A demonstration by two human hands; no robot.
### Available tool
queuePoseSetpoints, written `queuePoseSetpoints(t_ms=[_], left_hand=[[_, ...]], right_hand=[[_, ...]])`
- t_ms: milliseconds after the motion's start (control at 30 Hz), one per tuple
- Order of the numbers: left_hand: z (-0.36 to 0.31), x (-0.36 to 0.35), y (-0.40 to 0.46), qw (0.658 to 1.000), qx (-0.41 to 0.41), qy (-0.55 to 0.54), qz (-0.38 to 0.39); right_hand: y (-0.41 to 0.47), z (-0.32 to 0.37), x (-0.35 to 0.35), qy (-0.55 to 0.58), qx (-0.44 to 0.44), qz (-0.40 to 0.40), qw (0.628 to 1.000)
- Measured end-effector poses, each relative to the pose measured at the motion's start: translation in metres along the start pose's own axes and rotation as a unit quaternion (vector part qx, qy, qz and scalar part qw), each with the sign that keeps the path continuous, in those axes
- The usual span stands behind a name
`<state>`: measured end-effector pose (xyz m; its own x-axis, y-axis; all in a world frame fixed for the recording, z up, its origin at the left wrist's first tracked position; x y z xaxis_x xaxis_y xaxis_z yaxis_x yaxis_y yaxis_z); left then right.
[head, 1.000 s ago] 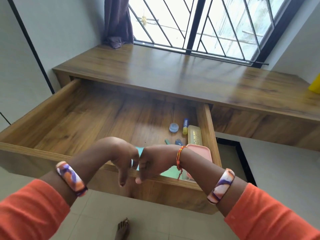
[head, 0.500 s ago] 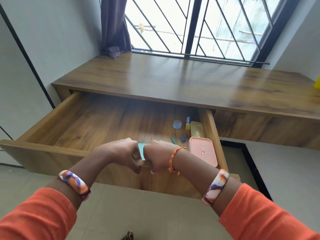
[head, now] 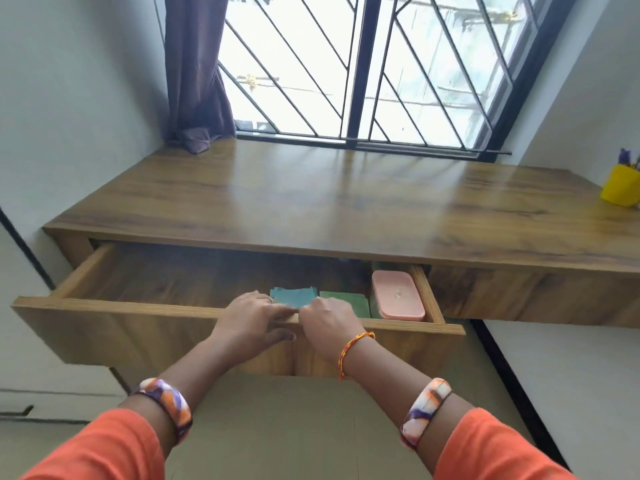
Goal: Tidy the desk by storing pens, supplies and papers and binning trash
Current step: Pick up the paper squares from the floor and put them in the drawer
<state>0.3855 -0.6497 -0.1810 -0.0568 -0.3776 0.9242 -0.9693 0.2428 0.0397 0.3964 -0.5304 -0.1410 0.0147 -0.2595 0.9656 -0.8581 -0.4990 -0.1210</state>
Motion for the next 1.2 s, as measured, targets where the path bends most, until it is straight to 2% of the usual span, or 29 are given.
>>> queuePoseSetpoints(t_ms=[133,267,400,600,767,867,1000,1133,1200], left_hand=[[0.007,0.007,0.031,0.998,-0.032,0.034,-0.041],[0.015,0.023,0.075,0.994,-0.029,0.106,-0.005],[0.01,0.029,0.108,0.984,-0.076,0.157,0.046],[0.01,0.035,0.12,0.992,-0.094,0.086,-0.007],[0.01,0.037,0.126,0.99,-0.102,0.062,-0.077],[0.014,0.033,0.134,0.987,-0.117,0.076,-0.079],[0.012,0.034,0.14,0.976,-0.145,0.092,-0.133],[0.012,0.031,0.135,0.981,-0.132,0.085,-0.115],[0.014,0.033,0.132,0.988,-0.118,0.041,-0.088]], right_hand=[[0.024,-0.014,-0.008,0.015,-0.052,-0.016,0.998],[0.05,-0.034,-0.009,-0.022,-0.114,-0.057,0.992],[0.077,-0.058,-0.009,-0.003,-0.147,-0.024,0.989],[0.087,-0.068,-0.013,0.006,-0.144,-0.098,0.985],[0.097,-0.068,-0.022,0.019,-0.193,-0.199,0.961],[0.107,-0.065,-0.021,0.011,-0.218,-0.232,0.948],[0.11,-0.067,-0.024,-0.012,-0.227,-0.258,0.939],[0.112,-0.065,-0.028,-0.012,-0.244,-0.266,0.932],[0.106,-0.062,-0.031,0.007,-0.241,-0.259,0.936]])
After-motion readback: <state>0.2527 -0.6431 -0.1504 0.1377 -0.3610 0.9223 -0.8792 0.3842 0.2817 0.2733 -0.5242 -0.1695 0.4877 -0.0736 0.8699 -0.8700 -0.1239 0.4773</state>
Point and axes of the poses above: each hand's wrist, its own y-axis towards the middle knuckle, its own x-axis out of the back of the hand, z = x × y, the point moved 3 cm from there along y, towards the middle knuckle, and after that the axes turned 9 degrees about -y, right-handed, at the moved point
